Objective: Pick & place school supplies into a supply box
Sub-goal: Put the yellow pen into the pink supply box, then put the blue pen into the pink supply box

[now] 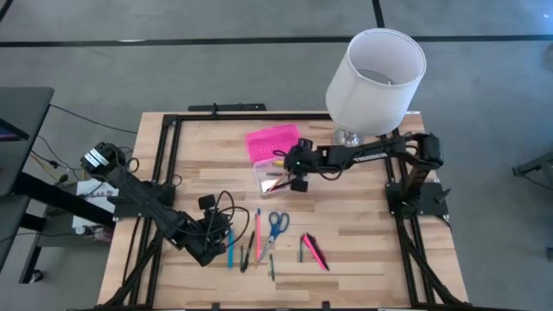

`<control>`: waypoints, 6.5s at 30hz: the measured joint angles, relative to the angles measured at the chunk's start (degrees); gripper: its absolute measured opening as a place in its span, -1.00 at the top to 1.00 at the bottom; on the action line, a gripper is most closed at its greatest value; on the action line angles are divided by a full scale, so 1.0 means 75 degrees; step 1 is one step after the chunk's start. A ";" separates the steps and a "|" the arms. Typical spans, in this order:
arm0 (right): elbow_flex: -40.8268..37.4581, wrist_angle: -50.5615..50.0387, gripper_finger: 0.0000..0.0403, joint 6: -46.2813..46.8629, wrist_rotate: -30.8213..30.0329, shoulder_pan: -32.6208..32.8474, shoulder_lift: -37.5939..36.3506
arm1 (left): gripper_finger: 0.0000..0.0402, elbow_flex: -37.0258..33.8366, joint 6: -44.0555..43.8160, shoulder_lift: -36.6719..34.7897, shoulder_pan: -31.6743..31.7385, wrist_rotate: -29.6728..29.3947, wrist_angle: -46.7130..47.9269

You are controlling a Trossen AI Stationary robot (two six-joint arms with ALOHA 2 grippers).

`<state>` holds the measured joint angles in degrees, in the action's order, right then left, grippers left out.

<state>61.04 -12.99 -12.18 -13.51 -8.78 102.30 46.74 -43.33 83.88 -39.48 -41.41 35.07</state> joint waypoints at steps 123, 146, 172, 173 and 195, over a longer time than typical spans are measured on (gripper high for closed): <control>-0.3934 0.3561 0.42 -0.0179 -0.1214 0.3570 -0.4491 | 0.20 0.1095 -0.4687 0.2177 0.0755 0.4566 0.0006; -0.3934 0.3565 0.42 -0.0114 -0.1211 0.3570 -0.4482 | 0.51 0.1074 -0.2604 0.2177 0.0819 0.5604 0.0892; -0.3934 0.3522 0.42 0.0109 -0.1202 0.3570 -0.4482 | 0.71 0.1064 -0.1322 0.2189 0.0804 0.4649 0.1174; -0.3934 0.3507 0.42 0.0147 -0.1203 0.3570 -0.4482 | 0.72 0.1080 -0.1318 0.2190 0.0805 0.4630 0.1207; -0.3937 0.3319 0.42 0.0478 -0.1187 0.3573 -0.4479 | 0.69 0.3571 0.1500 0.2212 0.3090 0.1355 0.2842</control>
<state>31.51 11.90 -8.59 -22.41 18.02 68.71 73.52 -32.08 100.47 -16.31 -31.25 56.39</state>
